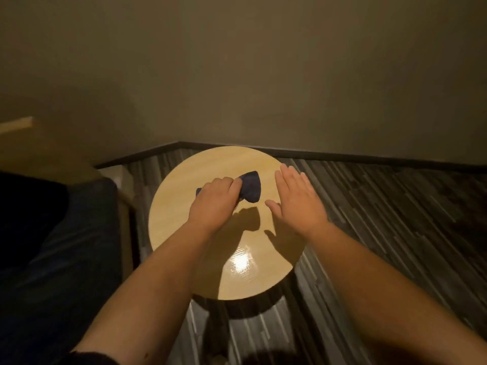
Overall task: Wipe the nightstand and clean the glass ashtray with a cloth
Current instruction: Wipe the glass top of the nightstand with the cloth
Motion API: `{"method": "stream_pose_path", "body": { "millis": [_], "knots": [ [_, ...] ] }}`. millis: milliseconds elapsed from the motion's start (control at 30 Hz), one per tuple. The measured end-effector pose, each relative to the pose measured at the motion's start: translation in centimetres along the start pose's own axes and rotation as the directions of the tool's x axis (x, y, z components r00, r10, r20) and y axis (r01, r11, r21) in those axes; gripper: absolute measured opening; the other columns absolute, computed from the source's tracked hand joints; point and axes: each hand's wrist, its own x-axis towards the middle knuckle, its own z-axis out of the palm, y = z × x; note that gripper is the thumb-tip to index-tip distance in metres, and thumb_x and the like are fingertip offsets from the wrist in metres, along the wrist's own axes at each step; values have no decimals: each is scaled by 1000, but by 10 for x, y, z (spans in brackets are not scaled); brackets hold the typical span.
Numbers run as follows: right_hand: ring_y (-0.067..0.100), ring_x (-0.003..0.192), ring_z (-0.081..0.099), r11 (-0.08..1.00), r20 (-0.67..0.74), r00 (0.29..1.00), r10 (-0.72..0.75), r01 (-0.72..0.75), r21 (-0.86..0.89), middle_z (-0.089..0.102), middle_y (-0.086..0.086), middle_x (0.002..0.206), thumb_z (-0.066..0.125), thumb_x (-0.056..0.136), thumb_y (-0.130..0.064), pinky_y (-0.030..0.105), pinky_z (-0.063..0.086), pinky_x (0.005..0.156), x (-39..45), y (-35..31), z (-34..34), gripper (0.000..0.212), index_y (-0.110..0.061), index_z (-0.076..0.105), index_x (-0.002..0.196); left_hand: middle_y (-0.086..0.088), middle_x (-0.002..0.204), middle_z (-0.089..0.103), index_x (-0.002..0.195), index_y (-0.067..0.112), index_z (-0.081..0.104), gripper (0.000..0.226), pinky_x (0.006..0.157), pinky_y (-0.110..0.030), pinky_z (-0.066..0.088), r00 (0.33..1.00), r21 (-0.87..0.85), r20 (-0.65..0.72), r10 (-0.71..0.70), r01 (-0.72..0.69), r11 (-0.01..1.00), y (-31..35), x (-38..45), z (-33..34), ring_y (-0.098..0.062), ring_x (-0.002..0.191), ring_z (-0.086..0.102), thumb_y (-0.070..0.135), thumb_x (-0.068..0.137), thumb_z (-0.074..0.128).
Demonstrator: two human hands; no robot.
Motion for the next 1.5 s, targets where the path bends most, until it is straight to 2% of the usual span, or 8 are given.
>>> {"method": "stream_pose_path", "body": {
  "millis": [267, 400, 500, 700, 900, 1067, 1233, 1500],
  "knots": [
    [28, 145, 14, 948, -19, 948, -318, 318, 7, 18, 9, 158, 33, 94, -59, 39, 4, 115, 21, -139, -35, 73, -14, 19, 150, -8, 90, 60, 104, 15, 53, 22, 61, -41, 43, 949, 41, -16, -314, 314, 948, -94, -141, -66, -28, 76, 55, 23, 86, 63],
    [27, 144, 16, 865, -7, 865, -503, 503, 5, 22, 10, 157, 30, 94, -59, 38, 1, 113, 11, -231, -38, 71, -13, 23, 149, -9, 89, 60, 107, 13, 54, 35, 59, -39, 43, 887, 107, -35, -461, 462, 880, -131, -240, -91, -29, 73, 55, 16, 76, 69],
    [26, 145, 14, 789, -10, 789, -615, 615, 15, 21, 9, 157, 28, 94, -60, 40, 4, 115, -6, -308, -42, 72, -13, 22, 149, -9, 92, 60, 112, 12, 51, 40, 60, -39, 42, 823, 157, -9, -568, 562, 812, -153, -315, -107, -28, 75, 55, 26, 80, 70],
    [25, 146, 3, 582, 4, 582, -813, 813, 28, 9, 9, 160, 27, 96, -57, 40, -2, 116, -71, -456, -43, 73, -11, 12, 151, -8, 106, 57, 126, 13, 42, 43, 68, -38, 43, 649, 201, -42, -760, 750, 630, -167, -482, -127, -27, 87, 54, 33, 91, 57],
    [27, 146, 7, 380, 30, 380, -925, 925, 4, 14, 13, 158, 30, 97, -52, 41, 3, 117, -170, -575, -39, 72, -7, 15, 150, -10, 100, 61, 120, 9, 52, 44, 71, -42, 48, 412, 123, -88, -907, 908, 401, -133, -648, -141, -31, 87, 60, 31, 84, 65],
    [27, 145, 13, 225, 34, 225, -974, 974, -2, 22, 14, 156, 33, 94, -51, 42, 7, 117, -264, -660, -27, 71, -6, 22, 148, -9, 95, 62, 117, 10, 52, 47, 68, -41, 50, 239, 102, -111, -965, 968, 229, -89, -777, -140, -30, 82, 60, 31, 80, 71],
    [21, 146, 4, 99, 64, 98, -993, 995, 5, 12, 7, 159, 26, 93, -58, 37, -5, 113, -357, -729, -8, 74, -13, 13, 150, -8, 89, 60, 109, 11, 53, 37, 63, -38, 46, 73, 58, -104, -992, 996, 67, -39, -883, -132, -30, 75, 58, 29, 82, 70],
    [21, 146, 5, -91, 106, -89, -990, 996, -9, 13, 8, 159, 28, 93, -58, 36, -5, 114, -464, -806, 25, 75, -11, 17, 150, -9, 108, 60, 120, 11, 51, 34, 72, -42, 46, -164, 14, -20, -986, 986, -164, 26, -1006, -113, -29, 90, 56, 32, 93, 55]
  ]
}}
